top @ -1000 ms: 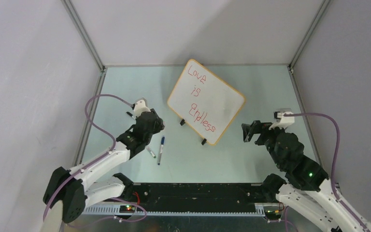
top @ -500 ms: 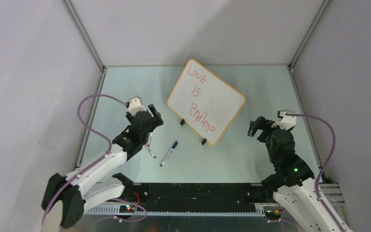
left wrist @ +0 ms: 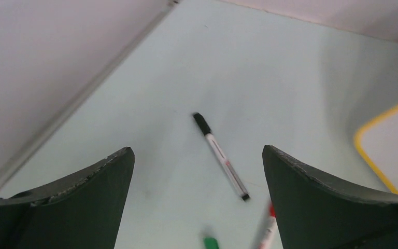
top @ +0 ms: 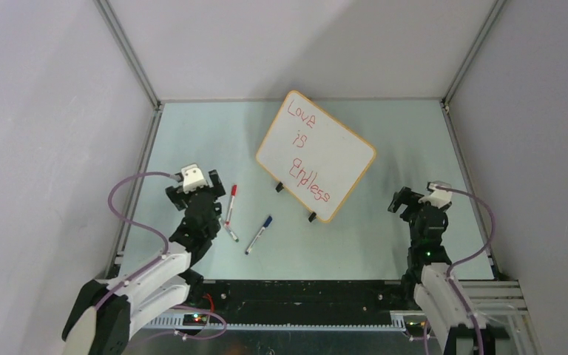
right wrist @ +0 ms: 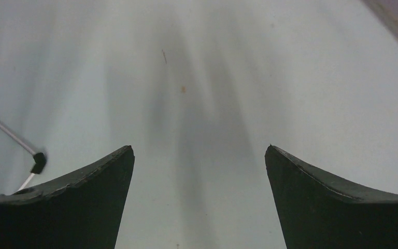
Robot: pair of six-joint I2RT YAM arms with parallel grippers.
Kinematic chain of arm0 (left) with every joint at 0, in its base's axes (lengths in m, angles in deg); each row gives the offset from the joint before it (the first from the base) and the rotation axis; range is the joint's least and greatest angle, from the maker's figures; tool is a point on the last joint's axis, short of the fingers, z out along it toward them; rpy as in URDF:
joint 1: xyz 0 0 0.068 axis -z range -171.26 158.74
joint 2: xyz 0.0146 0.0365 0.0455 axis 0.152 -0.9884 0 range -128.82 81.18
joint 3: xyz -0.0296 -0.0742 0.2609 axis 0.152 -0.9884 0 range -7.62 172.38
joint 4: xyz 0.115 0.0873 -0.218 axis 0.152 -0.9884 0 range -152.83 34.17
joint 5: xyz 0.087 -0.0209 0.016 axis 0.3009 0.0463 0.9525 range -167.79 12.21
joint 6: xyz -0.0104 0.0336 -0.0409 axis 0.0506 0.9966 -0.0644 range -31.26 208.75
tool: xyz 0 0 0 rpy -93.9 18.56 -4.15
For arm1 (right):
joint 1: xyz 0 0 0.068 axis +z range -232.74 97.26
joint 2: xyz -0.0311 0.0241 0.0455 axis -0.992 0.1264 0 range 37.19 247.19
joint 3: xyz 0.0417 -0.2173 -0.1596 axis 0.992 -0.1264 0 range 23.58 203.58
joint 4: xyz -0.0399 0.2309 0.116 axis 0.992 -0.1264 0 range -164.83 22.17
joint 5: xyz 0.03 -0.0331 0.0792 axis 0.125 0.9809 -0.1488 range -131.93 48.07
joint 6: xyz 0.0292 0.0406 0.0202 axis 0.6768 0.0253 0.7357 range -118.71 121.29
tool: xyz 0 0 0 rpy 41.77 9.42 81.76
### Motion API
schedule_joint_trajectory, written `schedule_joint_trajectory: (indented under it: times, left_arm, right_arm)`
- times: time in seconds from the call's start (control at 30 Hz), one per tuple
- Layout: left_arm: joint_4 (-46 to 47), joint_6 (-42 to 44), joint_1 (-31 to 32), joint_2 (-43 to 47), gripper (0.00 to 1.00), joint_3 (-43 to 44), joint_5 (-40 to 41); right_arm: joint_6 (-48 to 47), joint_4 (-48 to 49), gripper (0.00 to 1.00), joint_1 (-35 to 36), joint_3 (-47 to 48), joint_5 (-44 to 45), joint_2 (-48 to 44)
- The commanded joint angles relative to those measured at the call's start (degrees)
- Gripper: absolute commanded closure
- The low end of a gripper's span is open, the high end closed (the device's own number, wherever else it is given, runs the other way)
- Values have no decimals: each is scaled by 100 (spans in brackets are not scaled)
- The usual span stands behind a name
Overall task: Write a sentence on the whiteboard
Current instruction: Put down the whiteboard marker at the center of the board, then reset both arms
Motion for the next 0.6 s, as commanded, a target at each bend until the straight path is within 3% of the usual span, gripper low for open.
schedule_joint_trajectory:
  times: [0.0,0.1,0.23,0.3,0.33,0.4,0.47,0.5,0.57]
  left_arm:
    - [2071,1028,-414,-294,1,-122,564]
    - [3021,1482,-662,-917,1,-372,280]
    - [2883,807,-1250,-1311,3,-352,28]
    - [2614,825,-1437,-1318,7,-318,-222]
    - [2675,919,-1488,-1374,10,-325,-342]
    - [2803,1234,-1512,-1493,13,-290,-570]
    - [3064,1556,-1548,-1787,10,-286,-868]
    - [3730,1697,-1592,-2197,9,-331,-1062]
    - [3673,1688,-1604,-2327,7,-200,-705]
  right_arm:
    - [-426,2686,1,91,-63,-296,1037]
    - [-498,3678,1,231,-89,-75,2156]
    - [-1369,4199,2,619,228,-546,3153]
    - [-1841,4672,1,1046,394,-123,3707]
    - [-1812,4658,1,1133,418,226,3814]
    - [-1511,4383,3,834,484,-89,3759]
    - [-1238,4827,8,498,400,-320,4123]
    - [-1210,5155,10,481,454,-144,4332]
    - [-985,4469,10,463,655,52,4280]
